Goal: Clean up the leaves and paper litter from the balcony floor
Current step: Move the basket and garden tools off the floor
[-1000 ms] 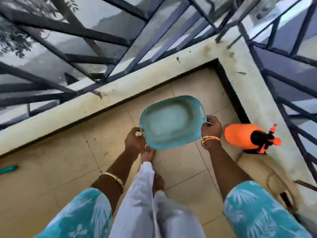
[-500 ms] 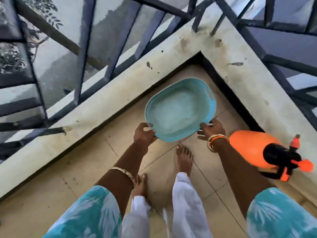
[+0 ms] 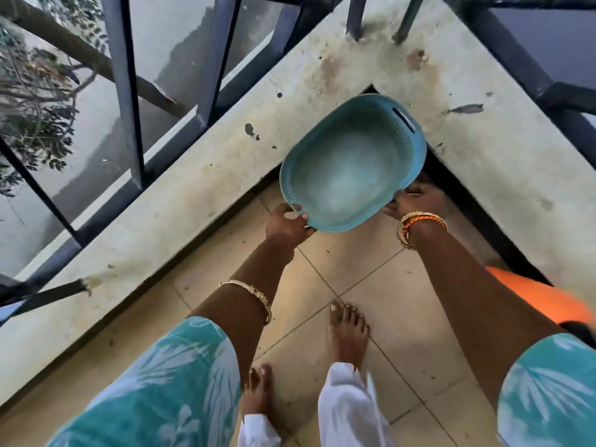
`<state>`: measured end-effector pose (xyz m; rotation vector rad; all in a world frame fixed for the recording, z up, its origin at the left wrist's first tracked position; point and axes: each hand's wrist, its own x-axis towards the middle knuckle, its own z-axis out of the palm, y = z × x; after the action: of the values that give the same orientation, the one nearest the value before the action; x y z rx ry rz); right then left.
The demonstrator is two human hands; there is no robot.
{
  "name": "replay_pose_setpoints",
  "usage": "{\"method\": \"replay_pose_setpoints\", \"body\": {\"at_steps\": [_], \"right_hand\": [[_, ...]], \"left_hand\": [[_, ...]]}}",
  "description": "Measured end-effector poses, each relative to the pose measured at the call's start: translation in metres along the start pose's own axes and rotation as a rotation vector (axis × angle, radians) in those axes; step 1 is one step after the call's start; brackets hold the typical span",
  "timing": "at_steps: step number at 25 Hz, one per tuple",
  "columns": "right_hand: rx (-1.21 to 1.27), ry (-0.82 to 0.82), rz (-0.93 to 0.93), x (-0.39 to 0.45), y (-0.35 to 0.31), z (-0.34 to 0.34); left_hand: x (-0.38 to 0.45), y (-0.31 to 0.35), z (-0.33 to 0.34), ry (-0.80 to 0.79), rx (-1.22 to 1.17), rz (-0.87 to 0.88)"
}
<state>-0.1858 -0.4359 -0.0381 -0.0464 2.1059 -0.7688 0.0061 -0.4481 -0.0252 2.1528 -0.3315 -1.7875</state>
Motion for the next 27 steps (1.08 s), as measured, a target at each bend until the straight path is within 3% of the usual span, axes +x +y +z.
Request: {"method": "replay_pose_setpoints", "body": {"at_steps": [4, 6, 10, 15, 20, 27], "right_hand": [[-0.030, -0.030, 0.003, 0.008, -0.003, -0.007], [-0.109, -0.058, -0.044, 0.005, 0.001, -0.009], [-0.529, -0.026, -0.392, -0.039, 0.002, -0.025], [-0.757, -0.140, -0.955, -0.150, -0.028, -0.057], [-0.795, -0.152, -1.336, -0.299, -0.088, -0.083], [-0.935, -0.406, -1.607, -0.497, -0.082, -0.125]], "left_hand": [[0.004, 0.000, 0.003, 0.039, 0.052, 0.010], [0.000, -0.002, 0.001, 0.086, 0.193, 0.065], [-0.048, 0.003, -0.009, 0.245, 0.567, 0.273], [-0.162, 0.002, -0.050, 0.245, 0.988, 0.610], [-0.298, 0.008, -0.126, 0.427, 1.085, 0.881], [-0.479, -0.055, -0.235, 0.753, 1.013, 0.673]]}}
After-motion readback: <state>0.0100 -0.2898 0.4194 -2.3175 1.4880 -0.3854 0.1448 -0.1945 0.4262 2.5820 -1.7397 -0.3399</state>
